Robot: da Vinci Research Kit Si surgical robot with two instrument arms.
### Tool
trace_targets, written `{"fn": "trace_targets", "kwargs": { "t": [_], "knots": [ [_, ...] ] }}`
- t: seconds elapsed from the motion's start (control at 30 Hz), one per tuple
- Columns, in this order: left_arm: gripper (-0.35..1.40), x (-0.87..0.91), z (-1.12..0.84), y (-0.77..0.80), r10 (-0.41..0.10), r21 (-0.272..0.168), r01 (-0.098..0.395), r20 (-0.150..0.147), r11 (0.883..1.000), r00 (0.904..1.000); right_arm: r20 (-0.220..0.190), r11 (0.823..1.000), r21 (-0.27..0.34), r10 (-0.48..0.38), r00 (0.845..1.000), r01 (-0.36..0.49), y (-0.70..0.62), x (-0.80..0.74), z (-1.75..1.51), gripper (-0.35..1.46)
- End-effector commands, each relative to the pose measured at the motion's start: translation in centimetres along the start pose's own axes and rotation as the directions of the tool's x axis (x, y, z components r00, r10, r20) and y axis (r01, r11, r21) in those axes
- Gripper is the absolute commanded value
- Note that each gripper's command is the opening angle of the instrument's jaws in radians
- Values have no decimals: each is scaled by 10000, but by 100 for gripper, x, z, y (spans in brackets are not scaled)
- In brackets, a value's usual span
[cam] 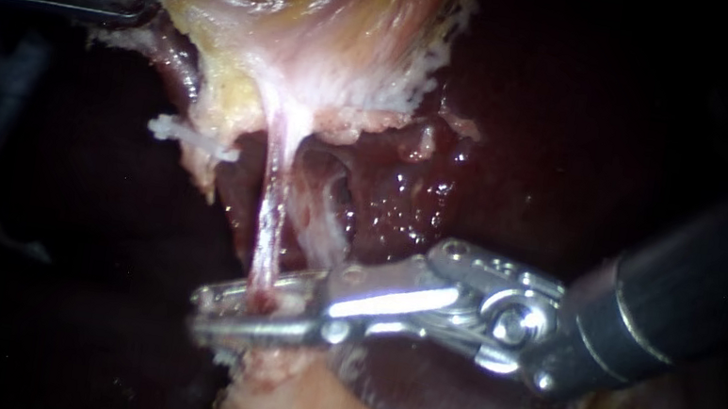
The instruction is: Clipping second clip right tube
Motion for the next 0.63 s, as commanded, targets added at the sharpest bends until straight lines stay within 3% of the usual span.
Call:
{"fn": "trace_targets", "kwargs": {
  "t": [0.03, 0.17, 0.3, 0.63],
  "knots": [
    [-35, 0, 0, 0, 1, -1, -1, 1, 10000, 10000, 13, 10000, 16, 5, 10000, -5, 0, -1, -1, -35],
    [-35, 0, 0, 0, 2, -2, -2, 1, 10000, 10000, 50, 10000, 8, -6, 10000, 6, 2, -3, -3, -35],
    [-35, 0, 0, 0, 2, -3, -2, 2, 10000, 10000, 344, 9999, -135, 4, 9994, 1, 2, -4, -3, -35],
    [-35, 0, 0, -1, 4, -6, -4, 3, 10000, 10000, 349, 9999, -140, -7, 9994, 12, 5, -6, -4, -35]
  ]
}}
